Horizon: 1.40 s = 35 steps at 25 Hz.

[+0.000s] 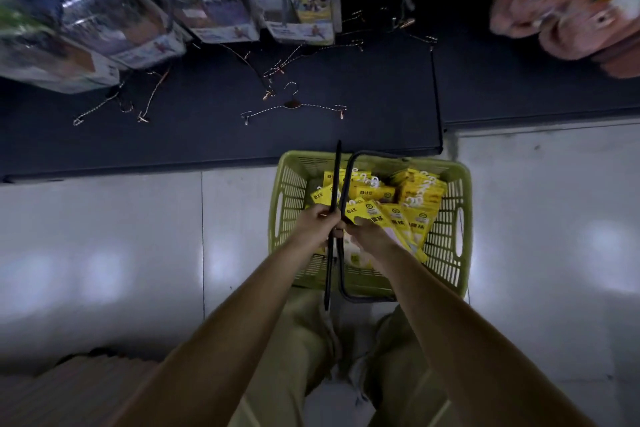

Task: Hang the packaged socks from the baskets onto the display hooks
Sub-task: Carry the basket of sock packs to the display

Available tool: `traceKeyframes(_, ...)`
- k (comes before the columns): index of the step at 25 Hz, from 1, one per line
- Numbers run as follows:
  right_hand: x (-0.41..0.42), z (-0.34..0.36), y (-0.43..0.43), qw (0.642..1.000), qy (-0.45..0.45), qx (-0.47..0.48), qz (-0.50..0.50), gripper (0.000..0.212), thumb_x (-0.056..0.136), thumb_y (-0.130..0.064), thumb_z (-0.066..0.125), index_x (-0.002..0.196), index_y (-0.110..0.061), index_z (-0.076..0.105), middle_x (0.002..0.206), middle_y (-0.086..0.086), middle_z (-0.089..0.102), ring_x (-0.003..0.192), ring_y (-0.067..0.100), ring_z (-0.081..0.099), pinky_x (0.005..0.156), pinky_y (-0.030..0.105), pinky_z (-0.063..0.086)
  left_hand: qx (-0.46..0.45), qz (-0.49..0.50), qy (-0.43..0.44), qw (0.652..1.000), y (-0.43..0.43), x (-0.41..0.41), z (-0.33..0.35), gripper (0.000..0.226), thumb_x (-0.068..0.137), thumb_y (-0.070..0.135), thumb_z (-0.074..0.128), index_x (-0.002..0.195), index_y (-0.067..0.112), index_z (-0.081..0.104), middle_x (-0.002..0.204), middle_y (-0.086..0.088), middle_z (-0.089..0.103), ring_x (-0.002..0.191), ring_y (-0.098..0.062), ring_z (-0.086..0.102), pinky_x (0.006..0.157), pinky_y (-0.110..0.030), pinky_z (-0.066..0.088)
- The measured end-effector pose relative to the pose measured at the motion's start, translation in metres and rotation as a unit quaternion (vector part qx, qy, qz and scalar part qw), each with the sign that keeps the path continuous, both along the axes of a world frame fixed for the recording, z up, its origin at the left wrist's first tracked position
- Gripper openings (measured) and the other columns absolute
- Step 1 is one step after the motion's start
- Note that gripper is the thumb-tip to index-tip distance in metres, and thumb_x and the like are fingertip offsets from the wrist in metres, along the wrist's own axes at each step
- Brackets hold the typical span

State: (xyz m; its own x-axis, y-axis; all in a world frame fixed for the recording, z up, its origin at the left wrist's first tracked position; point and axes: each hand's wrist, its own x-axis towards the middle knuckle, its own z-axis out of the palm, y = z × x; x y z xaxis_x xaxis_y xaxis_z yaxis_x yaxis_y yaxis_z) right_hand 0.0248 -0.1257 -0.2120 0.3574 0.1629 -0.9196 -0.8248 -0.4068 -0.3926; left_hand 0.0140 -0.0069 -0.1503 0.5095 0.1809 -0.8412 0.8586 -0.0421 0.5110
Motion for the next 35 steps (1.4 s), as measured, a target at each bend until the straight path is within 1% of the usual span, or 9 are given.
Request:
traceKeyframes(2, 0.001, 0.003, 0.01, 0.998, 0.023, 0.03, -0.051, 0.011, 0.09, -0.024, 0.058, 0.091, -0.014, 0.06, 0.086, 0.004, 0.062, 0.079, 0.016, 0.058, 0.068, 0.026, 0.04, 0.007, 0.006, 0.008, 1.0, 0.007, -0.002, 0.001, 0.017, 0.093, 0.019, 0.055, 0.107, 0.01, 0.057, 0.097, -0.011, 0.067, 0.082, -0.022, 0.066, 0.074, -0.035, 0.051)
traceKeyframes(5, 0.005, 0.028, -0.012, 0.995, -0.02, -0.074, -0.071, 0.022, 0.088, -0.023, 0.06, 0.071, -0.014, 0.051, 0.057, 0.005, 0.051, 0.051, 0.017, 0.046, 0.05, 0.026, 0.035, 0.014, -0.008, 0.034, 0.999, 0.013, -0.003, 0.013, 0.02, 0.093, 0.015, 0.052, 0.11, 0.003, 0.056, 0.098, -0.014, 0.062, 0.074, -0.017, 0.06, 0.082, -0.037, 0.05)
traceKeyframes(8, 0.003, 0.071, -0.06, 0.986, -0.014, -0.15, -0.076, 0.026, 0.088, -0.016, 0.06, 0.064, -0.01, 0.051, 0.043, 0.005, 0.048, 0.044, 0.019, 0.044, 0.049, 0.027, 0.034, 0.017, -0.015, 0.069, 0.997, 0.014, -0.017, 0.043, 0.026, 0.093, 0.007, 0.049, 0.114, -0.008, 0.052, 0.078, -0.008, 0.054, 0.065, -0.017, 0.053, 0.06, -0.026, 0.047)
traceKeyframes(10, 0.004, 0.11, -0.074, 0.987, 0.013, -0.132, -0.091, 0.022, 0.089, -0.011, 0.056, 0.068, -0.007, 0.052, 0.051, 0.008, 0.05, 0.049, 0.02, 0.046, 0.051, 0.028, 0.038, 0.028, 0.004, 0.072, 0.997, 0.021, -0.033, 0.075, 0.021, 0.092, 0.007, 0.051, 0.108, -0.006, 0.055, 0.073, -0.006, 0.053, 0.058, -0.015, 0.052, 0.05, -0.022, 0.042)
traceKeyframes(13, 0.004, 0.179, -0.058, 0.993, 0.005, -0.117, 0.004, 0.023, 0.09, -0.015, 0.057, 0.069, -0.006, 0.056, 0.062, 0.011, 0.056, 0.055, 0.018, 0.054, 0.054, 0.025, 0.044, 0.061, 0.043, 0.077, 0.994, 0.053, -0.056, 0.133, 0.005, 0.091, 0.008, 0.052, 0.091, 0.005, 0.056, 0.071, -0.005, 0.055, 0.051, -0.01, 0.055, 0.053, -0.025, 0.041)
traceKeyframes(17, -0.008, 0.271, -0.009, 0.985, -0.047, -0.107, 0.125, 0.025, 0.088, -0.02, 0.059, 0.069, -0.004, 0.062, 0.062, 0.01, 0.063, 0.054, 0.017, 0.06, 0.049, 0.023, 0.047, 0.063, 0.13, 0.07, 0.987, 0.096, -0.094, 0.205, 0.022, 0.089, 0.005, 0.05, 0.068, 0.009, 0.05, 0.061, -0.006, 0.051, 0.04, -0.009, 0.052, 0.05, -0.025, 0.042)
traceKeyframes(20, -0.016, 0.322, 0.036, 0.973, -0.092, -0.085, 0.196, 0.014, 0.089, -0.021, 0.06, 0.086, -0.008, 0.06, 0.068, 0.011, 0.063, 0.062, 0.023, 0.062, 0.067, 0.034, 0.052, 0.07, 0.164, 0.055, 0.982, 0.121, -0.127, 0.249, 0.018, 0.087, 0.012, 0.052, 0.069, 0.011, 0.053, 0.063, -0.002, 0.058, 0.045, -0.009, 0.058, 0.044, -0.019, 0.041)
traceKeyframes(26, -0.034, 0.372, 0.161, 0.952, -0.117, -0.09, 0.27, 0.016, 0.09, -0.024, 0.058, 0.077, -0.017, 0.053, 0.061, 0.003, 0.055, 0.051, 0.016, 0.054, 0.05, 0.022, 0.039, 0.033, 0.272, 0.02, 0.962, 0.218, -0.199, 0.29, 0.008, 0.092, 0.011, 0.051, 0.09, 0.005, 0.056, 0.078, -0.009, 0.061, 0.061, -0.02, 0.062, 0.073, -0.039, 0.056)
traceKeyframes(35, -0.072, 0.401, 0.4, 0.895, -0.163, -0.066, 0.411, 0.021, 0.093, -0.021, 0.055, 0.074, -0.017, 0.046, 0.06, 0.003, 0.048, 0.046, 0.015, 0.046, 0.03, 0.013, 0.029, 0.071, 0.349, -0.033, 0.934, 0.401, -0.28, 0.318, 0.01, 0.095, 0.015, 0.049, 0.09, 0.007, 0.051, 0.07, -0.005, 0.061, 0.053, -0.017, 0.062, 0.046, -0.028, 0.053)
